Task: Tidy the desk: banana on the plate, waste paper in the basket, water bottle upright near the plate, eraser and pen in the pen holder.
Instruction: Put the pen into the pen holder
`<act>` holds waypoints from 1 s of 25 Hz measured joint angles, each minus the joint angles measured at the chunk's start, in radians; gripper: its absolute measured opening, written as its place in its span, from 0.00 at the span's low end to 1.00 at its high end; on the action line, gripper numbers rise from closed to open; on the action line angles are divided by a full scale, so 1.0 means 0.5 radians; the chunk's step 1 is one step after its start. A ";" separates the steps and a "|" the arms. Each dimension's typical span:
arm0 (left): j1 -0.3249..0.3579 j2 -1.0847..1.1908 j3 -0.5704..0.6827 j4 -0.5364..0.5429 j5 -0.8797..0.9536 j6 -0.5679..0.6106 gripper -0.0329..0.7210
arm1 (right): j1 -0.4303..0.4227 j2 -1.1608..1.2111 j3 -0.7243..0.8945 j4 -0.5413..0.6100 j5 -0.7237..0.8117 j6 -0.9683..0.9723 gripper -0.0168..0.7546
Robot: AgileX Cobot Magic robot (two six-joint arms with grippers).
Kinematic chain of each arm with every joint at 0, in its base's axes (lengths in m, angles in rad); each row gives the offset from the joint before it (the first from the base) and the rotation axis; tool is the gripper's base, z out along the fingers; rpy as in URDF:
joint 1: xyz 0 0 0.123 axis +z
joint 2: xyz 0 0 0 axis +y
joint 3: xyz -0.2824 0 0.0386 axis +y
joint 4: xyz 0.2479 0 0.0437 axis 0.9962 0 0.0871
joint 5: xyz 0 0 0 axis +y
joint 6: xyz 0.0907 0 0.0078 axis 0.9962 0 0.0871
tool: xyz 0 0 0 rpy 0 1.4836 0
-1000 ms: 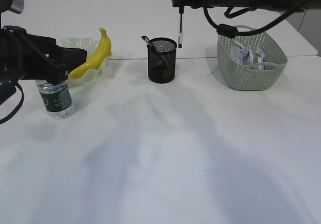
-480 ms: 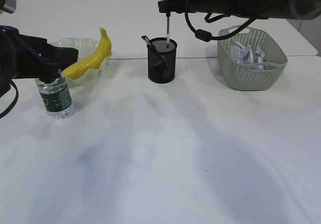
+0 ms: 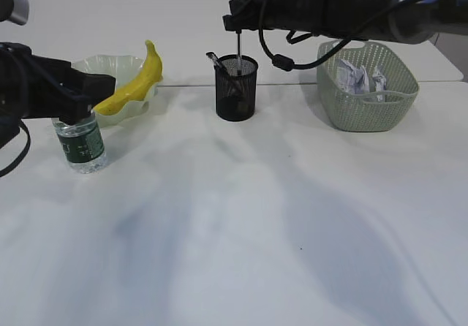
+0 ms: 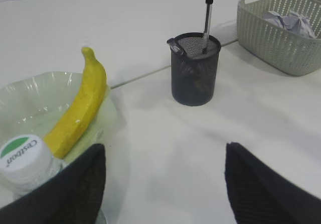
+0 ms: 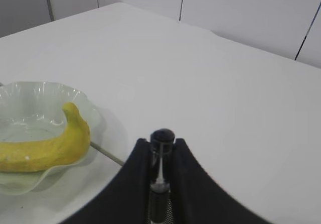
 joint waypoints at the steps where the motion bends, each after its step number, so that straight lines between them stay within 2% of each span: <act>1: 0.000 0.005 0.000 0.000 0.000 0.000 0.75 | 0.000 0.009 -0.003 0.000 0.000 0.000 0.09; 19: 0.000 0.013 0.000 0.000 -0.018 0.000 0.74 | 0.000 0.095 -0.012 0.000 0.003 0.000 0.10; 22: 0.000 0.013 0.000 0.000 -0.046 0.000 0.74 | 0.000 0.095 -0.012 0.000 0.003 0.000 0.12; 25: 0.000 0.013 0.000 0.000 -0.051 0.000 0.74 | 0.000 0.095 -0.012 0.000 0.011 0.000 0.19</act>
